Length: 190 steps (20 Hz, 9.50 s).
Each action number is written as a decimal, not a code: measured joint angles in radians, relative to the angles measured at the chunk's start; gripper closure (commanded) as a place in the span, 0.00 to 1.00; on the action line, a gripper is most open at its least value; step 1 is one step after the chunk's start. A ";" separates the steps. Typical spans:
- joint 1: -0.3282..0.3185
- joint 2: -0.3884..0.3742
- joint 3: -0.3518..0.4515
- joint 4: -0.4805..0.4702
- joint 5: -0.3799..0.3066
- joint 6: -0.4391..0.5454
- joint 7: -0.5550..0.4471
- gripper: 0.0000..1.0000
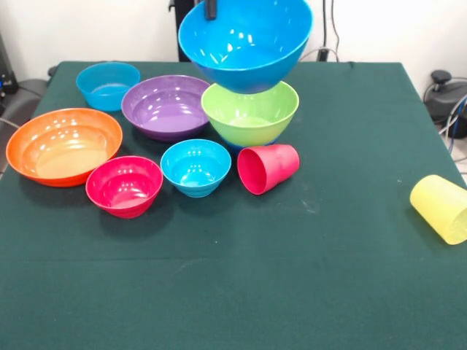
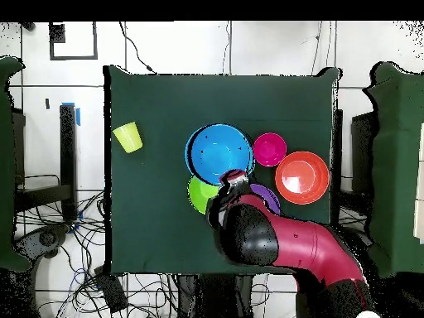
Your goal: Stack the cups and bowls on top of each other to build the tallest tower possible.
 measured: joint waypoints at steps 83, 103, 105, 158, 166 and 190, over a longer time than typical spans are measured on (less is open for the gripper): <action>-0.024 0.033 0.108 -0.042 -0.309 0.040 0.000 1.00; 0.082 0.034 0.011 -0.054 -0.369 0.029 0.000 1.00; 0.114 0.039 -0.022 -0.061 -0.398 0.013 0.000 1.00; 0.092 0.145 -0.113 -0.075 -0.414 -0.073 0.000 1.00; 0.037 0.145 -0.060 -0.073 -0.378 -0.075 0.000 1.00; 0.006 0.158 0.059 -0.050 -0.351 -0.085 0.000 1.00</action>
